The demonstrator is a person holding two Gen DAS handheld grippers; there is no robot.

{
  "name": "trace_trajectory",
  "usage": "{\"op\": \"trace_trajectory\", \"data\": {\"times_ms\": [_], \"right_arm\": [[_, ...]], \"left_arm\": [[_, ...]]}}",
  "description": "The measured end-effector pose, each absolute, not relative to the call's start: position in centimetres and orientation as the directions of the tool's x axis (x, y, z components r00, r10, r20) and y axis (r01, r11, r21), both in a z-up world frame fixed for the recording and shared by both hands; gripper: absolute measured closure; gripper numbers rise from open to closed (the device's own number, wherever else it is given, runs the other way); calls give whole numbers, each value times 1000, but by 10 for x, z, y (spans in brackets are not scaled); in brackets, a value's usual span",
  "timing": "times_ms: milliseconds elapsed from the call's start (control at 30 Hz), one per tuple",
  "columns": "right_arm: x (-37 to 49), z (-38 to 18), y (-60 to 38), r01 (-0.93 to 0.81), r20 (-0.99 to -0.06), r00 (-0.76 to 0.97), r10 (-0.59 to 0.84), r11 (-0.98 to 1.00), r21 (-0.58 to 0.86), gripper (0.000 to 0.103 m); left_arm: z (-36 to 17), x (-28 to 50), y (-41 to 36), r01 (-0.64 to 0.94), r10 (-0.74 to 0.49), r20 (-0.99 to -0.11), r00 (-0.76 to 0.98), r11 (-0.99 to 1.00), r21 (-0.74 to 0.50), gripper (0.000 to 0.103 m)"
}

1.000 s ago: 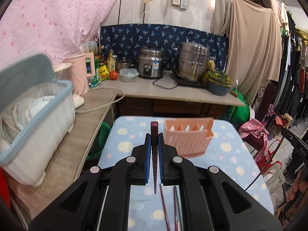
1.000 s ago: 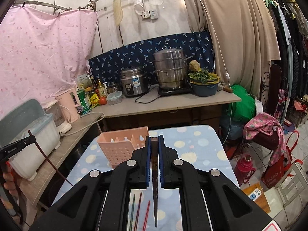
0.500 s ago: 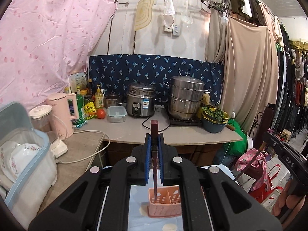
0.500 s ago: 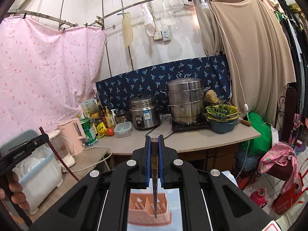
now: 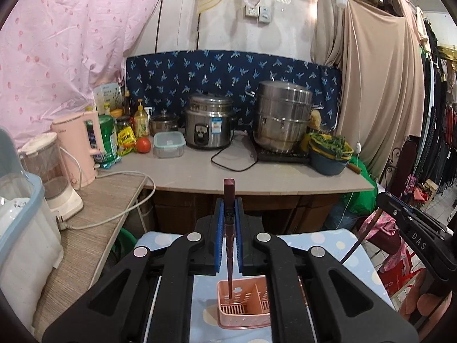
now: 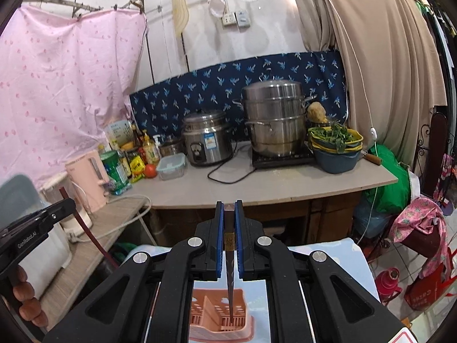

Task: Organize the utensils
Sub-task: 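Lift both held chopsticks and lower them tip-first into the pink holder, then open both grippers to release the chopsticks into the holder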

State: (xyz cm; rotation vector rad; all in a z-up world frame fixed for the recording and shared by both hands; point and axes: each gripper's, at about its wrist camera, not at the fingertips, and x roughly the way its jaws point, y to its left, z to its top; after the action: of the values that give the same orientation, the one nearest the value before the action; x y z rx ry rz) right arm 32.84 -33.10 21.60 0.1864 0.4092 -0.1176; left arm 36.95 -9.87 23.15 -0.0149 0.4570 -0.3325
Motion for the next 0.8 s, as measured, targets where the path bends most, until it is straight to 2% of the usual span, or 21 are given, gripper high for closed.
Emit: {"op": "trace_trajectory", "data": {"times_ms": [67, 100, 167, 267, 467, 667, 800], "right_arm": [[332, 209, -332, 158, -414, 906, -83, 976, 150, 95], [331, 208, -334, 164, -413, 906, -91, 976, 146, 91], [328, 207, -336, 174, -407, 907, -104, 975, 138, 84], [321, 210, -338, 179, -390, 914, -114, 975, 133, 78], [298, 224, -338, 179, -353, 927, -127, 976, 121, 66], [257, 239, -333, 174, -330, 935, -132, 979, 102, 59], [220, 237, -335, 168, -346, 932, -111, 976, 139, 57]], "left_arm": [[225, 372, -97, 304, -313, -428, 848, 948, -92, 93], [223, 373, -95, 294, -305, -421, 854, 951, -93, 88], [222, 372, -90, 277, -293, -407, 865, 956, -100, 61], [227, 369, -83, 252, -269, -392, 880, 963, -94, 53], [237, 356, -72, 230, -249, -397, 883, 968, -96, 43], [244, 330, -60, 230, -237, -415, 878, 971, -68, 43], [244, 304, -48, 233, -234, -431, 871, 971, -57, 43]]}}
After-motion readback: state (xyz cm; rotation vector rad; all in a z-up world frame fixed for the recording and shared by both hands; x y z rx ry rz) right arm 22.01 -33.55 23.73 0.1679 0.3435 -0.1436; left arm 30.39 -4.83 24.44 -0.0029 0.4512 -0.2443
